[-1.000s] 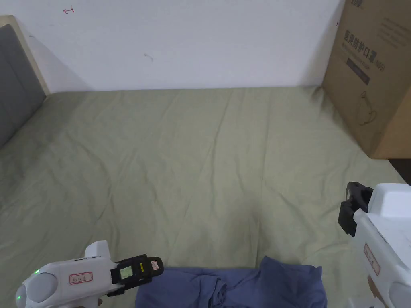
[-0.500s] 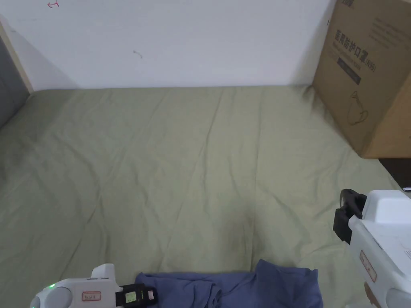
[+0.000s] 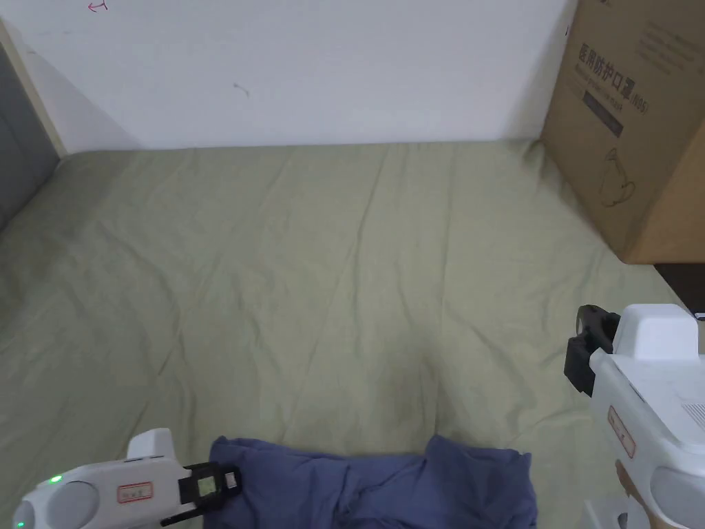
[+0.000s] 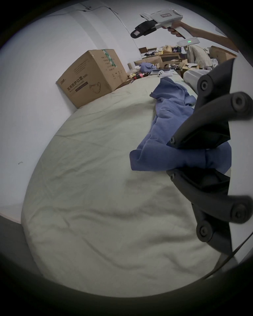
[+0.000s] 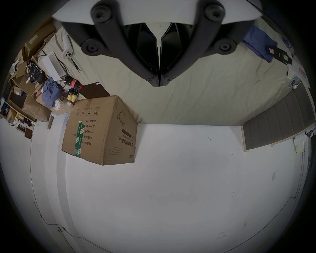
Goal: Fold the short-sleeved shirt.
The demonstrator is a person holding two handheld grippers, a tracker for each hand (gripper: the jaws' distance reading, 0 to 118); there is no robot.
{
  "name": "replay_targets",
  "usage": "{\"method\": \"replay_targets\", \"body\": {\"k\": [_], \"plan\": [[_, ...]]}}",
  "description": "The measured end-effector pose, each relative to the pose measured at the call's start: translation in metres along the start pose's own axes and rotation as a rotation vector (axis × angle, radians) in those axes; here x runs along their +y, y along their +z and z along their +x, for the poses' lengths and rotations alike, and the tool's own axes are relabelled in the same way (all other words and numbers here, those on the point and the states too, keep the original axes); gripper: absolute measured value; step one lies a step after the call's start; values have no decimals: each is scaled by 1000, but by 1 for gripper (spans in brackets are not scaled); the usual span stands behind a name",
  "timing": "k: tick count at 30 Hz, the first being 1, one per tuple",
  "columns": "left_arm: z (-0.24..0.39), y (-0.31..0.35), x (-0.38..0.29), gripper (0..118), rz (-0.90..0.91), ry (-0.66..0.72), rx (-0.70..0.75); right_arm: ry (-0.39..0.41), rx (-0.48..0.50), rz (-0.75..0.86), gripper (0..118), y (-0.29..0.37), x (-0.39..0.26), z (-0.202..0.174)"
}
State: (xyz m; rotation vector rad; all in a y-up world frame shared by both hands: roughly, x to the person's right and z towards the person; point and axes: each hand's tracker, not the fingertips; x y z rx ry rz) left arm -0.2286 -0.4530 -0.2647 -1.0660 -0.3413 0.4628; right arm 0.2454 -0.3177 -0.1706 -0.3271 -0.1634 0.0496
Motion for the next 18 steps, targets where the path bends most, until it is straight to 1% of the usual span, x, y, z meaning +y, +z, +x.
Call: {"method": "replay_targets", "body": {"k": [2, 5, 8, 10, 12, 15, 18], "plan": [[-8, 17, 5, 16, 15, 2, 44, -2, 7, 4, 0, -1, 0, 0], [-29, 40, 13, 16, 38, 55, 133, -10, 19, 5, 0, -1, -1, -1], [-32, 59, 18, 16, 57, 93, 177, -13, 30, 7, 0, -1, -3, -2], [-19, 63, 19, 16, 60, 94, 190, -16, 35, 5, 0, -2, -4, -1], [6, 61, 18, 16, 62, 71, 184, -26, 40, 1, 0, -3, -6, 1], [49, 53, 15, 16, 53, 25, 150, -32, 39, 3, 0, -2, -6, 6], [98, 37, 12, 16, 31, -41, 84, -38, 35, 9, 0, 1, -6, 12]]}}
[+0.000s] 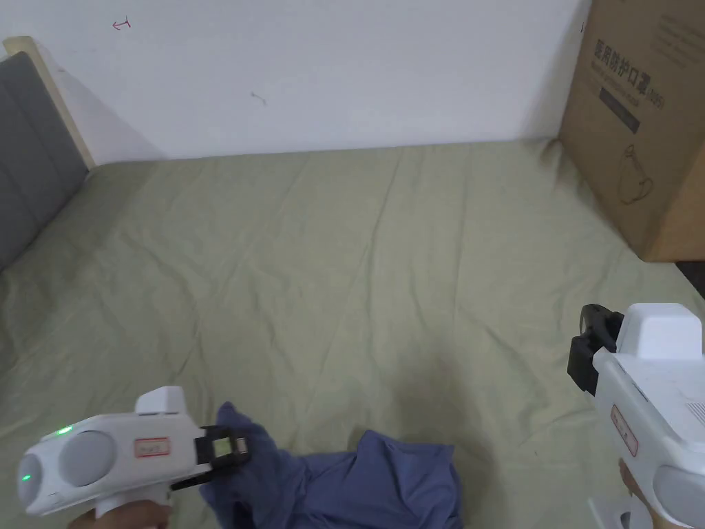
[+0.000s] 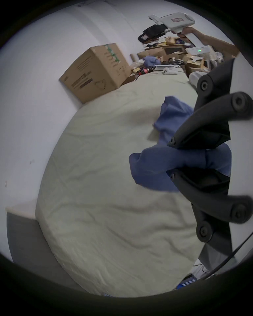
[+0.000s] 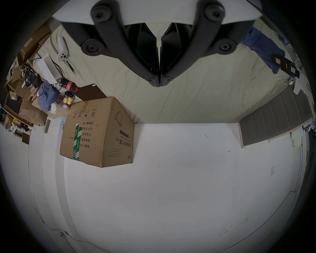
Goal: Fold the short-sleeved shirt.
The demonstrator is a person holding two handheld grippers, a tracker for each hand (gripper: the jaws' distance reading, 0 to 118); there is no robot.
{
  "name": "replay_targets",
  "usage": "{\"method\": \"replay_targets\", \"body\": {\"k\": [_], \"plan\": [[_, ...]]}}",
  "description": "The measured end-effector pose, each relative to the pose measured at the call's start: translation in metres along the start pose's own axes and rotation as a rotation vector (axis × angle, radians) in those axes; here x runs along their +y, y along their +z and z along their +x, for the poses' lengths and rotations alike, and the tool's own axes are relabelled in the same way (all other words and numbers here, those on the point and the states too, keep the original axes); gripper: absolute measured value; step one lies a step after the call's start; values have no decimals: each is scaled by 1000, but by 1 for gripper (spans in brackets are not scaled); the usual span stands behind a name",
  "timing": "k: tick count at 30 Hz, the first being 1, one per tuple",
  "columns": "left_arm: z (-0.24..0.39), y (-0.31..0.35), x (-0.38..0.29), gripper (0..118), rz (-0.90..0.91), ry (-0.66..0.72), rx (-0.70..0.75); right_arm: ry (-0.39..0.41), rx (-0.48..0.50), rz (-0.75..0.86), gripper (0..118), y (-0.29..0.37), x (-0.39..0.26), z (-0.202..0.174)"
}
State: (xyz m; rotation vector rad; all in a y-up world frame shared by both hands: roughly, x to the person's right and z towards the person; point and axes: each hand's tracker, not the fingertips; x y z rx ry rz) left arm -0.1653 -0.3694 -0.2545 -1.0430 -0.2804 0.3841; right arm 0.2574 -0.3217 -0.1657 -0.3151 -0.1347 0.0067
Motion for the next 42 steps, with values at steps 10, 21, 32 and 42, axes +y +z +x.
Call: {"method": "replay_targets", "body": {"k": [10, 21, 32, 42], "plan": [[124, -110, -41, 16, -200, -299, -26, -33, -58, 1, 0, 10, -6, 30], [151, -172, -78, 23, -206, -361, 117, -42, -103, -13, 0, 19, -12, 50], [117, -55, -50, 110, 163, -229, -109, -44, -95, 13, 0, 16, 0, 40], [73, -79, -77, 18, 359, -298, 24, -44, -55, -9, 0, 8, -3, 23]]}}
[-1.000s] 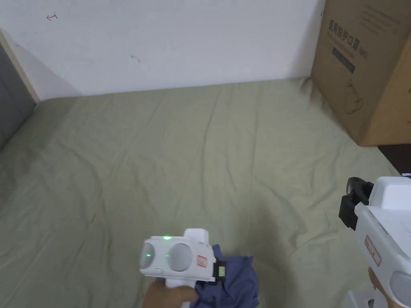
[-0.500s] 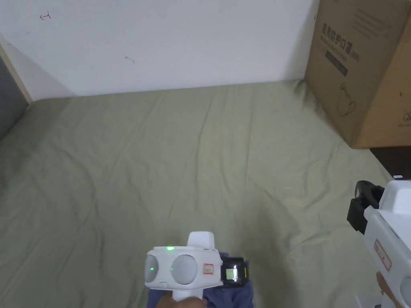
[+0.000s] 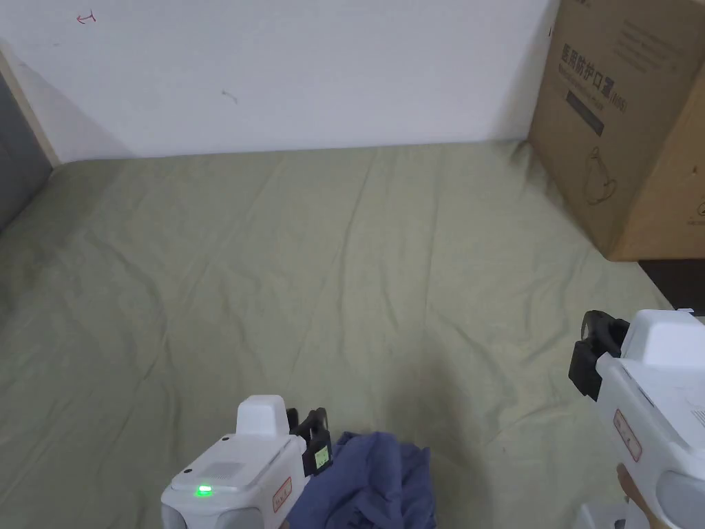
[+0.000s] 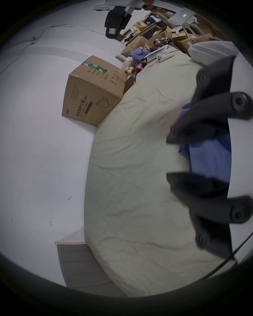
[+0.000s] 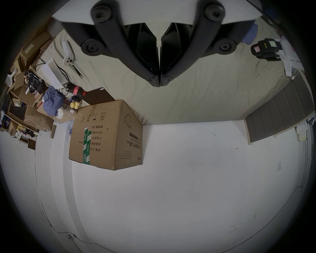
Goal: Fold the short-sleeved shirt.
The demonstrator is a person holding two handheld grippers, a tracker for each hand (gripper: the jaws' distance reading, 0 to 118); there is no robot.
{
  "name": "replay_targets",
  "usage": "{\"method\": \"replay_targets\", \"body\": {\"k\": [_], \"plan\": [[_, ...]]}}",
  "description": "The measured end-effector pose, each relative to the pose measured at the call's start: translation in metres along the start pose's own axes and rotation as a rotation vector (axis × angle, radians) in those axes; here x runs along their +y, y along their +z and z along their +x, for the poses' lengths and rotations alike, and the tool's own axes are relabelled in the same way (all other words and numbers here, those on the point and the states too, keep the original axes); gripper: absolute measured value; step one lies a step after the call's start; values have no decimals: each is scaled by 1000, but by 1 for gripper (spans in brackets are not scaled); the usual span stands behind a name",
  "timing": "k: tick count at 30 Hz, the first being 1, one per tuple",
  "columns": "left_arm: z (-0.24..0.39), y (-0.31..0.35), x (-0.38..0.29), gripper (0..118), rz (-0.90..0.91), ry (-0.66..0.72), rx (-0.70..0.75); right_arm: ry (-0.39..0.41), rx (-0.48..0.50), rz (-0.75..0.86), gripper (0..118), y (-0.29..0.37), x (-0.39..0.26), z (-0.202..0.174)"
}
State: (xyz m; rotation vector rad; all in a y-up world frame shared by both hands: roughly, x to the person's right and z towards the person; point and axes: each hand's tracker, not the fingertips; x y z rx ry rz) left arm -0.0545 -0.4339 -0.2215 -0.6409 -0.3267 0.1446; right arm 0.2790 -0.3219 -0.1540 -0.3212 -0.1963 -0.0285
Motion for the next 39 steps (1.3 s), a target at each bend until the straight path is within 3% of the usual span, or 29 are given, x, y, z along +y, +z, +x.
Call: {"method": "replay_targets", "body": {"k": [1, 2, 6, 10, 22, 25, 28, 33, 39], "plan": [[-1, -3, -4, 4, -14, 15, -6, 1, 2, -3, 0, 0, 0, 0], [-1, -6, -8, 1, -21, 36, -30, 2, 3, -4, 0, 0, -1, 0], [9, -20, -24, 0, -72, 44, -54, 3, 3, -9, 0, -1, -2, 0], [41, -32, -44, 0, -135, -91, -80, -3, -2, -16, 0, -2, -5, 6], [100, -85, -66, 0, -215, -112, -49, -8, -37, -46, 0, -7, -14, 22], [113, -90, -70, 0, -256, -184, -74, -7, -39, -53, 0, -6, -14, 22], [114, -83, -69, 0, -227, -207, -83, -7, -34, -46, 0, -2, -12, 20], [85, -48, -40, 0, -105, -95, -90, 7, -24, -17, 0, 7, -2, 14], [53, 18, 21, 0, 114, -121, -93, 7, 3, 29, 0, 14, 12, 0]]}}
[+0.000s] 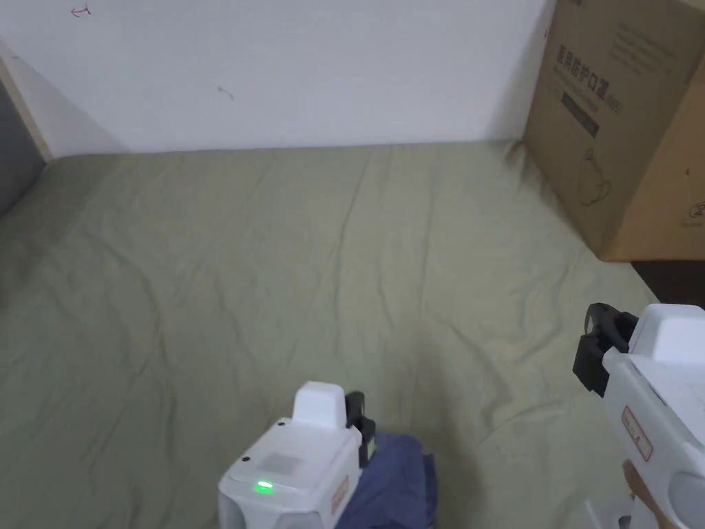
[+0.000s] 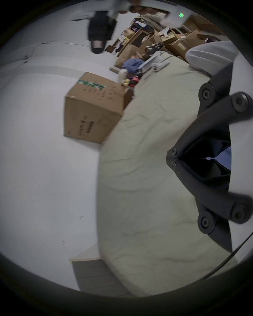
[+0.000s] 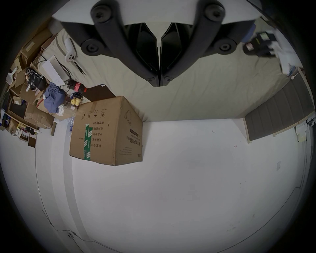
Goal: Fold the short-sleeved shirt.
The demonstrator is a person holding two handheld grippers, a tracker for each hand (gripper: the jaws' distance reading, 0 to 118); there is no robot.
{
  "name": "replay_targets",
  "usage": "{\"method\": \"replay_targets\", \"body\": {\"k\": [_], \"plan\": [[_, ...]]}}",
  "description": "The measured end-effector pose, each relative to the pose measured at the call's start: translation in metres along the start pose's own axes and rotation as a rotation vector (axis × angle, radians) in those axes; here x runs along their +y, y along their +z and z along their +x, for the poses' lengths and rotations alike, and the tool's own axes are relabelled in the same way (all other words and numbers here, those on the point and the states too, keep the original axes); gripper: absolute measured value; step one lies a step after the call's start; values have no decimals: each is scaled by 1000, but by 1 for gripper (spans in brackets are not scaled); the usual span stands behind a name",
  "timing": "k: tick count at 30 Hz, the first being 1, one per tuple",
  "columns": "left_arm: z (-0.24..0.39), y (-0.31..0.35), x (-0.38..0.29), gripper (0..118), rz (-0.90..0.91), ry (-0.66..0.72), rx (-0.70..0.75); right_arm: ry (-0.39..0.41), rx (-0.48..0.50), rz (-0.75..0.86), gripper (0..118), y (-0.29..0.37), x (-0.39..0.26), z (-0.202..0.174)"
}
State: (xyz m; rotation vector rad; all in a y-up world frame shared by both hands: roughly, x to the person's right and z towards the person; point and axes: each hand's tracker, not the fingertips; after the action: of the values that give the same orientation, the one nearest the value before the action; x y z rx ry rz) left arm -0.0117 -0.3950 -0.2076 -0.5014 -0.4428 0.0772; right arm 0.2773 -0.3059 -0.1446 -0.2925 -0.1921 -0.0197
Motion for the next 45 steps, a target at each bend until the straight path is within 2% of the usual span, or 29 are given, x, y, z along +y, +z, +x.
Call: {"method": "replay_targets", "body": {"k": [8, 13, 18, 22, 27, 32, 37, 38, 42, 44, 45], "plan": [[-58, 62, 64, 0, 250, -12, 156, 13, 43, 93, 0, 9, 16, -31], [-91, 92, 80, 0, 368, -58, 275, 24, 60, 139, 0, 12, 18, -46], [-110, 107, 80, 0, 386, -74, 329, 34, 88, 138, 0, 10, 18, -60], [-118, 111, 77, 0, 388, -27, 335, 39, 114, 118, 0, 7, 12, -71], [-122, 110, 76, 0, 384, -13, 331, 65, 187, 22, 0, -10, -28, -102], [-124, 111, 75, 0, 375, -26, 330, 130, 266, -138, 0, -31, -95, -150], [-130, 111, 68, 0, 343, -14, 321, 164, 305, -288, 0, -49, -158, -181], [-131, 111, 66, 0, 333, -13, 320, 180, 300, -314, 0, -52, -170, -184], [-133, 109, 57, 0, 294, 11, 298, 160, 270, -453, 0, -68, -219, -180], [-135, 104, 52, 0, 257, 34, 276, 174, 282, -340, 0, -65, -223, -179], [-137, 100, 50, 0, 229, 55, 262, 185, 280, -371, 0, -67, -219, -180]]}}
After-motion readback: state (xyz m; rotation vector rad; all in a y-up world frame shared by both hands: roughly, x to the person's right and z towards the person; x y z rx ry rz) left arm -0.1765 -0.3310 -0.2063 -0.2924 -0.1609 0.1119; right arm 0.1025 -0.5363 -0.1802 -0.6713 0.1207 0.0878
